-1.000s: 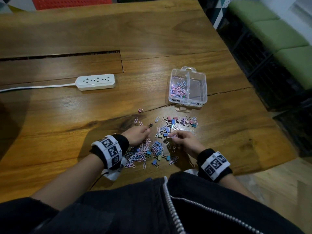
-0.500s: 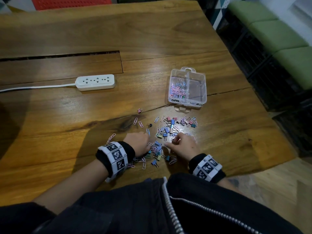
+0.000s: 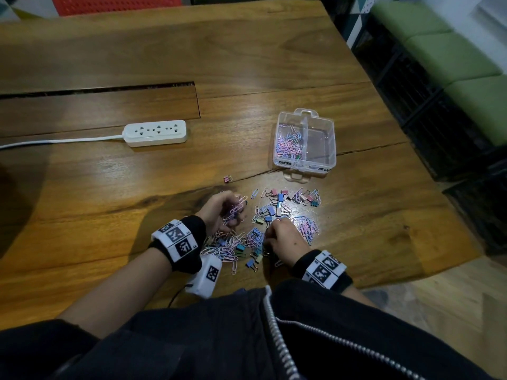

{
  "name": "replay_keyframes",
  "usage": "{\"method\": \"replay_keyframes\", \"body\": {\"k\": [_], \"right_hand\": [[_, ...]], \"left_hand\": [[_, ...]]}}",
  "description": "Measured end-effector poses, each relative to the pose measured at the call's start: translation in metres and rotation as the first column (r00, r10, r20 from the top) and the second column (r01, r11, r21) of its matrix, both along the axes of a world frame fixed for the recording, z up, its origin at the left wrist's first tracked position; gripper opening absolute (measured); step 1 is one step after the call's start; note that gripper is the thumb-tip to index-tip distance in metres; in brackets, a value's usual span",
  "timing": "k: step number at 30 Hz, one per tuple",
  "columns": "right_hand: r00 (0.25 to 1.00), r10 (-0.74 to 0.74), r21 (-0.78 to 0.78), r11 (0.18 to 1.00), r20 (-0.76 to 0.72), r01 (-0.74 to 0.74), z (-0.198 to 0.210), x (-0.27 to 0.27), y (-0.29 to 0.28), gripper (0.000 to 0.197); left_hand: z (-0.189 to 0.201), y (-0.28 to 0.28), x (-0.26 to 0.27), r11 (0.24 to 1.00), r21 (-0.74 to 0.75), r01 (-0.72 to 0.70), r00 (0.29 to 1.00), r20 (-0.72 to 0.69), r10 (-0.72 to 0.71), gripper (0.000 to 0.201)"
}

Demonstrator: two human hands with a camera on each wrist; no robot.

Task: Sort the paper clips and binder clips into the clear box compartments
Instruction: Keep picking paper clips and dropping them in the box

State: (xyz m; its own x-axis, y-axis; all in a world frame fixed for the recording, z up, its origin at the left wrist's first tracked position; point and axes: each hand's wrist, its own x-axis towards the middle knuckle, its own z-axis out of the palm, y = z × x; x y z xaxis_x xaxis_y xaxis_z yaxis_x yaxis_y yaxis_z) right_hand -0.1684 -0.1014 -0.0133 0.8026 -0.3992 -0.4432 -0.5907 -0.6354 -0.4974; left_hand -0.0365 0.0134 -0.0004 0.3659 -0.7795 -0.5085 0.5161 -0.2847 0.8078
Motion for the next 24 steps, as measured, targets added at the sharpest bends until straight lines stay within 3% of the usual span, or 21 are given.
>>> {"method": "replay_keyframes", "body": {"k": [3,5,8,10,13,14,16,20,22,24], "right_hand": [[0.997,0.066,0.001,0.998,-0.043,-0.066,-0.002,0.0,-0.003,0.021],[0.993,0.102,-0.004,0.995,-0.061,-0.103,-0.002,0.0,-0.004,0.026],[0.995,0.098,0.015,0.995,-0.036,-0.098,0.0,0.0,-0.008,0.018],[0.996,0.088,0.04,0.995,0.006,-0.088,0.001,0.0,-0.01,0.011],[0.993,-0.077,0.176,0.983,0.094,0.06,0.003,-0.001,-0.018,0.01],[0.976,-0.188,0.305,0.941,0.108,0.148,0.004,-0.002,-0.022,0.017],[0.903,-0.422,0.579,0.758,0.081,0.302,0.008,-0.005,-0.031,0.022],[0.728,-0.685,0.818,0.404,-0.025,0.409,0.01,-0.015,-0.056,0.025],[0.688,-0.723,0.865,0.302,-0.065,0.4,0.009,-0.023,-0.066,0.024],[0.695,-0.715,0.878,0.279,-0.079,0.388,0.008,-0.03,-0.072,0.024]], "left_hand": [[0.002,-0.007,-0.002,0.998,0.054,0.021,0.999,0.032,-0.022,0.038],[0.0,-0.01,-0.003,0.99,0.124,0.062,0.994,0.082,-0.073,0.035],[0.0,-0.011,-0.008,0.931,0.285,0.229,0.929,0.222,-0.297,0.023],[0.002,-0.011,-0.012,0.873,0.383,0.302,0.82,0.364,-0.443,0.02],[0.003,-0.009,-0.02,0.781,0.496,0.38,0.573,0.537,-0.619,0.013],[0.003,-0.009,-0.023,0.743,0.538,0.398,0.496,0.555,-0.668,0.013],[0.002,-0.009,-0.026,0.696,0.592,0.405,0.389,0.578,-0.718,0.015],[-0.001,-0.016,-0.029,0.651,0.649,0.393,0.235,0.613,-0.754,0.02],[-0.001,-0.02,-0.03,0.612,0.697,0.373,0.16,0.601,-0.783,0.033],[0.001,-0.023,-0.03,0.581,0.74,0.34,0.076,0.594,-0.801,0.04]]}}
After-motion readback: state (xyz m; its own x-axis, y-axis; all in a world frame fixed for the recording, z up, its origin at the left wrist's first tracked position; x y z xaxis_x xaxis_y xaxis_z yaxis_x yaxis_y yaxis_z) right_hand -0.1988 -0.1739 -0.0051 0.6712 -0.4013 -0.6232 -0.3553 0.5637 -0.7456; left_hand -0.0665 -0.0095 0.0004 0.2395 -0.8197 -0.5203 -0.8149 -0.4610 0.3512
